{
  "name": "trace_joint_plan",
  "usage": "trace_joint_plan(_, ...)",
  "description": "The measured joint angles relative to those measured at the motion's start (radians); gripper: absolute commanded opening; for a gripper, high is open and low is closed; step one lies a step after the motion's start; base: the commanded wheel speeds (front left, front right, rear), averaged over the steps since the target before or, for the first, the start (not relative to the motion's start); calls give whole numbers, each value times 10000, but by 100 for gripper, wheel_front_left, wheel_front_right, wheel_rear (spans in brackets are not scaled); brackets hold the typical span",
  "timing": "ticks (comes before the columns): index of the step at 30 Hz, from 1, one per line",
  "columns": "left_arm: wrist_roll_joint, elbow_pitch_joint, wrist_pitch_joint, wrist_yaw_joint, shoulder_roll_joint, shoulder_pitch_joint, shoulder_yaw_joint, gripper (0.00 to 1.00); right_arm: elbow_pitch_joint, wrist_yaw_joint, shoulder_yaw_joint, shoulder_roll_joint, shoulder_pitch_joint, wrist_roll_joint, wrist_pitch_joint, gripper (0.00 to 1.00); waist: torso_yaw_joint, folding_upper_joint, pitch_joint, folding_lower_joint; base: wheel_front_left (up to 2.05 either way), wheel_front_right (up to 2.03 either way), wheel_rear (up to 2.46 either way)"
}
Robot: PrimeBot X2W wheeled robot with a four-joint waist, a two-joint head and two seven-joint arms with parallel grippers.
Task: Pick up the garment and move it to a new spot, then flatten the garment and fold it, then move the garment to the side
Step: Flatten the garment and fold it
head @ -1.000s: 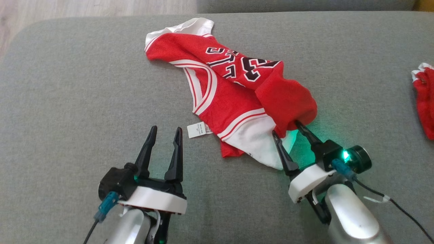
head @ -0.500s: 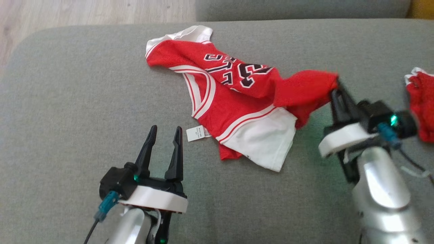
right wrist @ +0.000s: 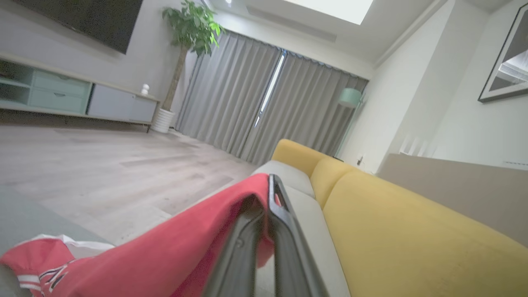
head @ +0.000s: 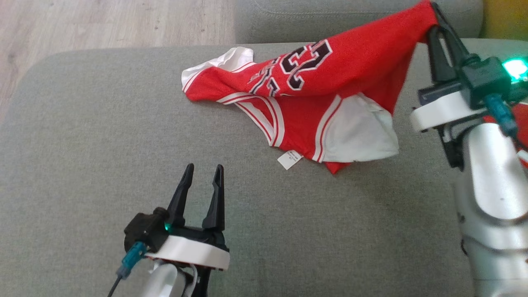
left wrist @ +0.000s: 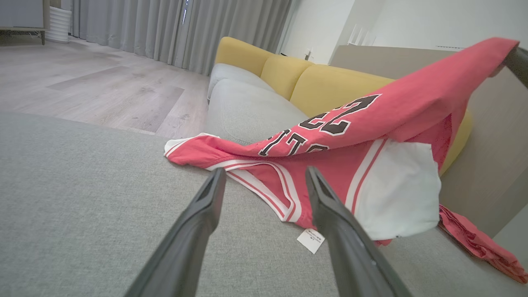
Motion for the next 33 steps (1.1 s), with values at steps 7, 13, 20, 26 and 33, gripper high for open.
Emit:
trace_joint_plan(7, -190, -31, 0, 90, 0, 72, -217, 100, 1687, 0, -1095, -548, 283, 209, 1430, 75, 0, 0, 80, 0, 0, 0, 0)
trace_joint_plan(13, -188, 4, 0, 88, -6, 55, -309, 100, 3262, 0, -2268, -706, 548, -75, 1538, 100, -114, 0, 217, 1, 0, 0, 0)
trace_joint_plan(20, -186, 65, 0, 86, -6, 12, -305, 100, 3651, 0, -2729, -679, 106, -385, 815, 100, -446, 0, 155, 1, 0, 0, 0)
trace_joint_plan(26, -102, -12, 0, 84, -6, 12, -274, 100, 2857, 0, -2890, -236, 80, -265, -96, 100, -632, 0, 47, 1, 0, 0, 0)
trace_joint_plan(33, -96, -190, 0, 79, -8, 25, -132, 100, 1283, 0, -1661, 431, 1883, 1081, -594, 100, -707, 0, 62, 0, 0, 0, 0)
